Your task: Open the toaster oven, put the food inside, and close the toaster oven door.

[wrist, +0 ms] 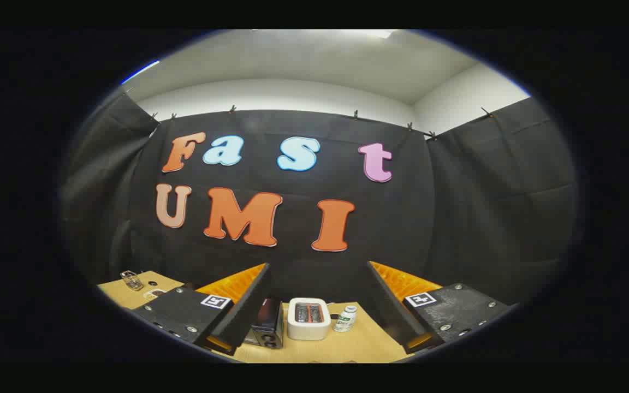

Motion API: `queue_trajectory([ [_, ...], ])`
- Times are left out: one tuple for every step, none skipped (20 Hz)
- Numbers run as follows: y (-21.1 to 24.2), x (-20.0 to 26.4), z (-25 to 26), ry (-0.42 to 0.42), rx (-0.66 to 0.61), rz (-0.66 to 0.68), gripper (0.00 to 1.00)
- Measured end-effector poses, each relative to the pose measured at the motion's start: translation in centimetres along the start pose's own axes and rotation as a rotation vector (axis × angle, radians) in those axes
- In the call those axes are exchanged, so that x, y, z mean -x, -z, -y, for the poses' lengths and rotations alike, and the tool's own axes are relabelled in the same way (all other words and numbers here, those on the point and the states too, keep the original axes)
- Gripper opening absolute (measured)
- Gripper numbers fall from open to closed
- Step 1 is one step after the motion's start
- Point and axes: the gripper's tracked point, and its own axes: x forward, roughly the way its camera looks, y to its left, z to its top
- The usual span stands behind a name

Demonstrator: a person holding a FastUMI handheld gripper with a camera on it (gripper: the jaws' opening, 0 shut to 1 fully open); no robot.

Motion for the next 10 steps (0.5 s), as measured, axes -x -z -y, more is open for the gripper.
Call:
queue_trajectory([
  [0.1,0.0,-0.3,-0.004,-0.001,-0.005,1.00],
  [0.2,-0.1,-0.5,-0.007,0.000,-0.009,1.00],
  [0.3,-0.2,-0.7,-0.008,0.001,-0.014,1.00],
  [0.4,-0.3,-1.0,-0.009,0.000,-0.019,1.00],
  [0.5,-0.4,-1.2,-0.011,-0.001,-0.022,1.00],
  [0.5,-0.4,-1.4,-0.012,0.000,-0.026,1.00],
  [0.6,-0.4,-1.6,-0.016,-0.001,-0.029,1.00],
  [0.6,-0.5,-2.0,-0.021,-0.003,-0.033,1.00],
  [0.7,-0.5,-2.3,-0.027,-0.006,-0.036,1.00],
  [0.7,-0.5,-2.7,-0.031,-0.008,-0.039,1.00],
])
